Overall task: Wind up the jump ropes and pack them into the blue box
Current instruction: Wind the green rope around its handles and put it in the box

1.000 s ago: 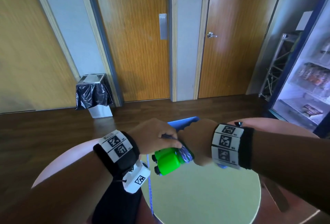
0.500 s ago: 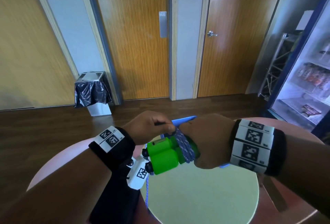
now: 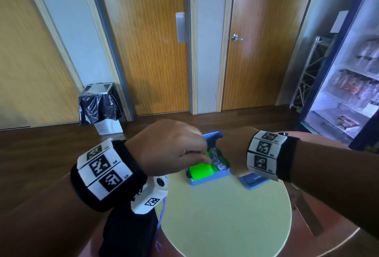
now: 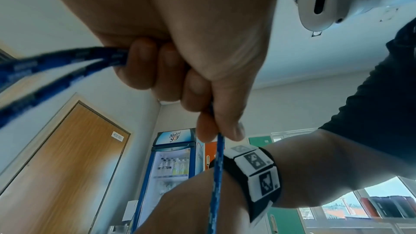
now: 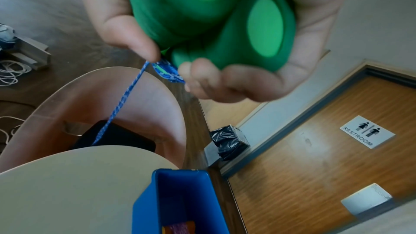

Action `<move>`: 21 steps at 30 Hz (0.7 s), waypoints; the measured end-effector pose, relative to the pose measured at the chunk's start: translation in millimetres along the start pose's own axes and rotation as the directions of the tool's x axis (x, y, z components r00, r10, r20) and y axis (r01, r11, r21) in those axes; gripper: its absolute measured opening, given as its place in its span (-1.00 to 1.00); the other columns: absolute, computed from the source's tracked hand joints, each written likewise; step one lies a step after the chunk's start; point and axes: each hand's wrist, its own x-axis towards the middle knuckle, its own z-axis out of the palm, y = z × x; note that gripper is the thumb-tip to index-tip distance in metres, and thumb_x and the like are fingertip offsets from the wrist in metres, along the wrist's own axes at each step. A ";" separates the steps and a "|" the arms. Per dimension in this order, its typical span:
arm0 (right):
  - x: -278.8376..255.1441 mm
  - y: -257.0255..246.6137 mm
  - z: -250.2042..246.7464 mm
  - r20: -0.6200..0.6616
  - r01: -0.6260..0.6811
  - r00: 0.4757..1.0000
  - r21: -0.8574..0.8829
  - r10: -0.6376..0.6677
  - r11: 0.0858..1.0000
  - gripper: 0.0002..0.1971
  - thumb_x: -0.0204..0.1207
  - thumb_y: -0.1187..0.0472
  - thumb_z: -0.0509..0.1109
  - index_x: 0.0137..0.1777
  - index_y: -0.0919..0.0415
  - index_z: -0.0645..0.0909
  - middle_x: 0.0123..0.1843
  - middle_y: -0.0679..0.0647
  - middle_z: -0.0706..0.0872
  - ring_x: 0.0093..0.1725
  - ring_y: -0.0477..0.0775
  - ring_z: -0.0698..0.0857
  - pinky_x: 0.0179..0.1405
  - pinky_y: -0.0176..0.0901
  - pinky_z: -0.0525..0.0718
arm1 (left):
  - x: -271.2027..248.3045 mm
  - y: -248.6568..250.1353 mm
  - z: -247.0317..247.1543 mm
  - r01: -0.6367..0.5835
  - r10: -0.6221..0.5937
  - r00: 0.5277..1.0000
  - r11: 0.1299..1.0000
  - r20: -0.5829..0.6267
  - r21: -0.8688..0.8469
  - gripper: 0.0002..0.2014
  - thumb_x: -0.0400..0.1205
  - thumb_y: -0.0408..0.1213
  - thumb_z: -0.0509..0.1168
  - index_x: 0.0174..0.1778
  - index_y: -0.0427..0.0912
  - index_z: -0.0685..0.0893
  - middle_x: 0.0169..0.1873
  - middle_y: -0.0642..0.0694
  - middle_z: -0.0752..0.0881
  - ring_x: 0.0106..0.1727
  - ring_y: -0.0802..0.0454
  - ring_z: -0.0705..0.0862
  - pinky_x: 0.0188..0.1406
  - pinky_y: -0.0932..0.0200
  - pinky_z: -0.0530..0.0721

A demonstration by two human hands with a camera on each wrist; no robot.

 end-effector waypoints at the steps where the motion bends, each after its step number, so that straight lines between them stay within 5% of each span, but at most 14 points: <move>1: 0.4 1.4 0.1 0.005 -0.011 1.000 0.003 0.011 1.000 -0.70 0.25 0.08 0.43 0.00 0.03 0.61 -0.20 -0.06 0.71 -0.25 0.07 0.73 -0.32 -0.12 0.64 | -0.2 0.0 -0.6 -0.012 0.011 1.000 1.000 0.011 0.023 -0.63 0.69 0.10 0.17 -0.28 -0.04 0.67 -0.39 0.05 0.61 -0.30 0.03 0.60 -0.39 -0.03 0.57; 8: -9.4 -9.7 0.3 0.015 0.077 0.997 -0.039 -0.077 0.996 -0.67 0.30 0.12 0.44 0.08 0.07 0.56 -0.10 -0.03 0.72 -0.13 0.11 0.75 -0.23 -0.10 0.66 | -5.0 -20.7 -2.5 -0.023 0.021 0.999 0.998 0.031 0.054 -0.63 0.67 0.14 0.16 -0.29 0.00 0.66 -0.39 0.08 0.60 -0.30 0.07 0.60 -0.43 0.02 0.55; 13: -28.3 -21.3 -5.4 -0.087 0.181 0.979 -0.031 -0.183 0.983 -0.73 0.30 0.12 0.44 -0.02 0.04 0.48 -0.19 -0.05 0.68 -0.22 0.10 0.71 -0.19 -0.04 0.72 | -5.2 -43.2 10.2 0.133 -0.127 0.990 0.985 0.063 -0.110 -0.71 0.62 0.14 0.25 -0.26 0.06 0.69 -0.41 0.29 0.54 -0.29 0.36 0.56 -0.33 0.38 0.38; 18: -48.2 -22.2 -22.9 -0.229 0.200 0.954 0.002 -0.194 0.980 -0.75 0.33 0.02 0.36 -0.05 0.01 0.41 -0.18 -0.06 0.64 -0.19 0.09 0.69 -0.16 -0.05 0.71 | -2.3 -47.7 30.6 0.293 -0.278 0.956 0.868 0.097 -0.401 -0.80 0.57 0.03 0.39 -0.39 0.20 0.67 -0.42 0.21 0.63 -0.34 0.23 0.63 -0.35 0.32 0.48; 21: -58.7 -20.0 -30.1 -0.298 0.195 0.941 0.086 -0.161 0.977 -0.74 0.33 -0.05 0.31 -0.03 -0.05 0.37 -0.16 -0.07 0.64 -0.20 0.07 0.68 -0.18 -0.08 0.72 | 0.8 -40.6 38.5 0.336 -0.337 0.935 0.748 0.108 -0.573 -0.69 0.60 -0.29 0.44 -0.35 0.24 0.67 -0.44 0.36 0.69 -0.34 0.40 0.64 -0.30 0.53 0.47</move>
